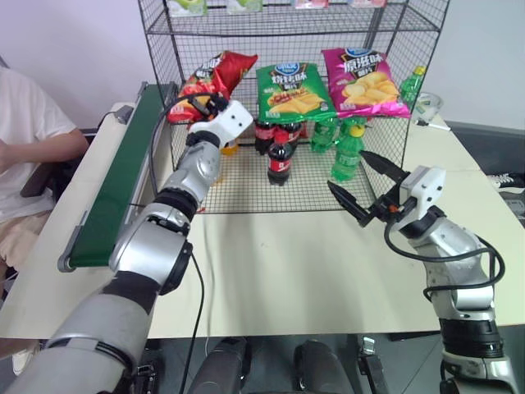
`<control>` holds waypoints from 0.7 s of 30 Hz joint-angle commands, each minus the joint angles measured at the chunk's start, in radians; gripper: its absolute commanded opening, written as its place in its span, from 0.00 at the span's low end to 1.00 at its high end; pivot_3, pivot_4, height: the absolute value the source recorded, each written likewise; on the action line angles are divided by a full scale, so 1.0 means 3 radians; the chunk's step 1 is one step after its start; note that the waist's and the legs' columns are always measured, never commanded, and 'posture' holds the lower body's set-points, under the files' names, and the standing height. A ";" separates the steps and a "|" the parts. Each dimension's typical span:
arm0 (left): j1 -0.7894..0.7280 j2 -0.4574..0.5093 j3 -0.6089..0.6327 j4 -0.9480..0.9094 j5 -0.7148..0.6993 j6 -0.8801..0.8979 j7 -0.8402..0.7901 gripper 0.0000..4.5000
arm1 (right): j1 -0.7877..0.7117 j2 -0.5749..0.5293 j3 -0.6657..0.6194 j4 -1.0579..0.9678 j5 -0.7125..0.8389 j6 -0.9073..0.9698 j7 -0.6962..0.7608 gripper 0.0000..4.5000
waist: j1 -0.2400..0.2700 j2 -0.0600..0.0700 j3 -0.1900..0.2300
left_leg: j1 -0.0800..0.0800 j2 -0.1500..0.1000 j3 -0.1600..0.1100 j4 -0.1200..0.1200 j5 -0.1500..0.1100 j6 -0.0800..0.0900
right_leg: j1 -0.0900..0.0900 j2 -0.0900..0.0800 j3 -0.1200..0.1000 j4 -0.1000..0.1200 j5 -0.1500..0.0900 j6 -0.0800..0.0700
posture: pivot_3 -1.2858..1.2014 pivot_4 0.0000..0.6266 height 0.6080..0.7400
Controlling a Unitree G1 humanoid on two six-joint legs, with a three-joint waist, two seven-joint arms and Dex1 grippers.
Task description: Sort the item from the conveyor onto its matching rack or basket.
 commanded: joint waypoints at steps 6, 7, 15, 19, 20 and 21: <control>-0.0210 -0.0020 0.0136 0.0033 -0.0191 -0.0130 -0.0176 0.01 | -0.0002 0.0003 0.0004 -0.0162 0.0019 -0.0012 -0.0029 1.00 | -0.0004 0.0000 0.0000 | -0.0001 0.0000 0.0000 0.0002 0.0000 0.0000 | 0.0000 0.0000 0.0000 0.0000 0.0000 0.0000 | 0.52 0.24 1.00; -0.0207 -0.0022 0.0155 0.0028 -0.0214 -0.0160 -0.0198 0.01 | 0.0003 0.0002 0.0005 -0.0165 0.0018 -0.0012 -0.0030 1.00 | -0.0005 0.0000 0.0000 | -0.0001 0.0000 0.0000 0.0002 0.0000 -0.0001 | 0.0000 0.0000 0.0000 0.0001 0.0000 0.0000 | 0.52 0.24 1.00; -0.0193 -0.0006 0.0043 -0.0003 -0.0068 -0.0131 0.0004 0.49 | 0.0005 0.0009 0.0008 -0.0175 0.0036 -0.0002 -0.0048 1.00 | -0.0004 0.0000 0.0000 | -0.0001 0.0000 0.0000 0.0004 0.0000 0.0000 | 0.0000 0.0000 0.0000 0.0001 0.0000 0.0000 | 0.52 0.24 1.00; -0.0162 -0.0002 0.0176 -0.0052 -0.0236 -0.0318 -0.0133 0.49 | 0.0003 0.0017 0.0021 -0.0183 0.0045 0.0006 -0.0053 1.00 | -0.0004 0.0000 0.0000 | -0.0002 0.0000 0.0000 0.0004 0.0000 0.0000 | 0.0000 0.0000 0.0000 0.0002 0.0000 0.0000 | 0.52 0.24 1.00; -0.0137 -0.0001 0.0197 -0.0100 -0.0272 -0.0408 -0.0169 0.49 | 0.0003 0.0017 0.0025 -0.0186 0.0044 0.0006 -0.0055 1.00 | -0.0004 0.0000 0.0000 | -0.0002 0.0000 0.0000 0.0005 0.0000 -0.0001 | 0.0000 0.0000 0.0000 0.0002 0.0000 0.0000 | 0.52 0.24 1.00; -0.0108 -0.0001 0.0214 -0.0155 -0.0305 -0.0492 -0.0208 0.49 | 0.0003 0.0016 0.0022 -0.0187 0.0049 0.0009 -0.0056 1.00 | -0.0002 0.0000 0.0000 | -0.0002 0.0000 0.0000 0.0005 0.0000 -0.0001 | 0.0000 0.0000 0.0000 0.0002 0.0000 0.0000 | 0.52 0.24 1.00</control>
